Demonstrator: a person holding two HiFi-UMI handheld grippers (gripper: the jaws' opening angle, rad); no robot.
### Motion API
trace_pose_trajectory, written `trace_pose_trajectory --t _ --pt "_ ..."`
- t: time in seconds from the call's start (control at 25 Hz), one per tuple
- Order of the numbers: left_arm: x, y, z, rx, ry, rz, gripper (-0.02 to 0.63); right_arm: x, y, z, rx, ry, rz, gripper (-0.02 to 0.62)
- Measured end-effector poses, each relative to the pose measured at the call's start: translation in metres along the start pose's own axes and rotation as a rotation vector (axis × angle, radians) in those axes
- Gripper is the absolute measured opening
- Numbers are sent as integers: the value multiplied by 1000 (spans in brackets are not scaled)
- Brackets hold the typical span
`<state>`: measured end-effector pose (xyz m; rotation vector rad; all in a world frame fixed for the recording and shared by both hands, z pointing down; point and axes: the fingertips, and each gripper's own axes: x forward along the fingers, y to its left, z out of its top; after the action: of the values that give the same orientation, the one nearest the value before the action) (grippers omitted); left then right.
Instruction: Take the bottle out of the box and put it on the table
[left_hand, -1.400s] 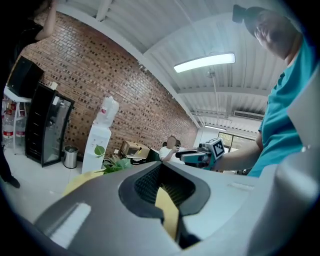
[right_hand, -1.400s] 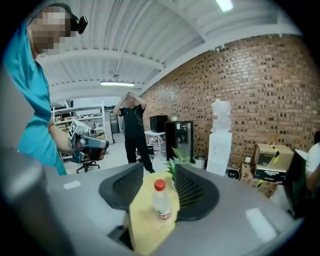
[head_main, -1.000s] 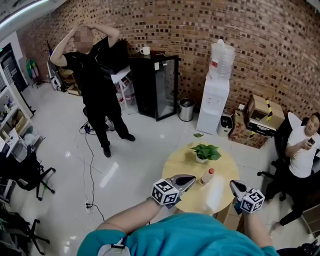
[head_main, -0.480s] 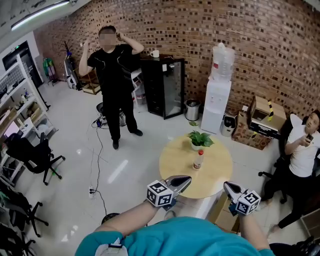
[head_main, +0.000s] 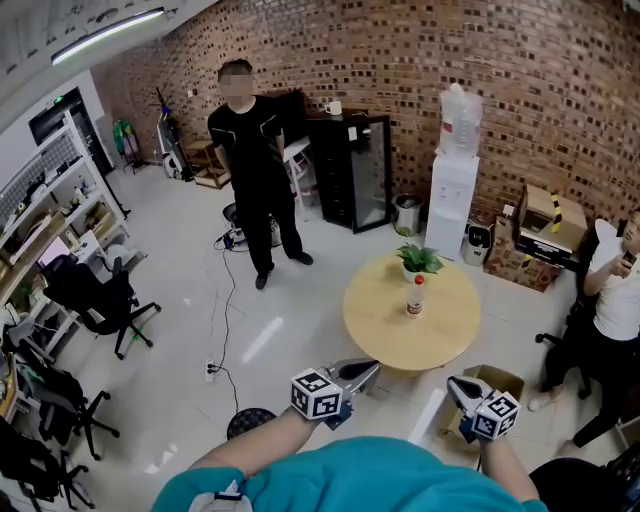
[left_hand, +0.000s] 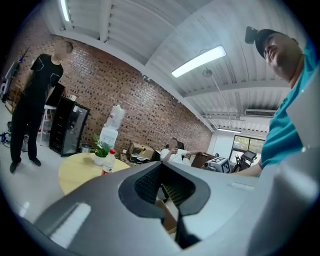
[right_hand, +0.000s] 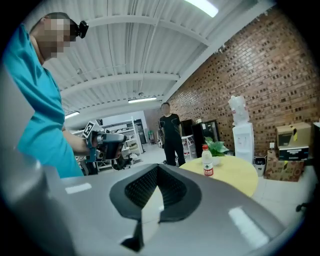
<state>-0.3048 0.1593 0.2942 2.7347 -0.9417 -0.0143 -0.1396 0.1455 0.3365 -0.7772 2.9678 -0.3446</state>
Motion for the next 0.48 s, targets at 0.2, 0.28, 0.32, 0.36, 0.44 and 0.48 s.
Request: trace_pose_trajectory --t 0.2,0.28,0.32,0.36,0.44,0.48 --pt "-64 -8 19 11 -38 -25 0 14 63 1 1 19 -23 2" --pt "-111 -9 20 26 -46 -52 0 31 106 -2 -16 23 -41 2" --pt "-135 -8 19 32 -41 -63 0 41 129 -3 -12 20 -53 2" --pt "-158 -5 18 38 -32 -71 0 53 150 -3 -1 13 -65 2" --pt "-203 3 23 51 -11 -89 0 78 190 4 19 -8 -73 2" --pt "-222 8 26 56 -3 -100 0 90 209 9 24 -17 -74 2"
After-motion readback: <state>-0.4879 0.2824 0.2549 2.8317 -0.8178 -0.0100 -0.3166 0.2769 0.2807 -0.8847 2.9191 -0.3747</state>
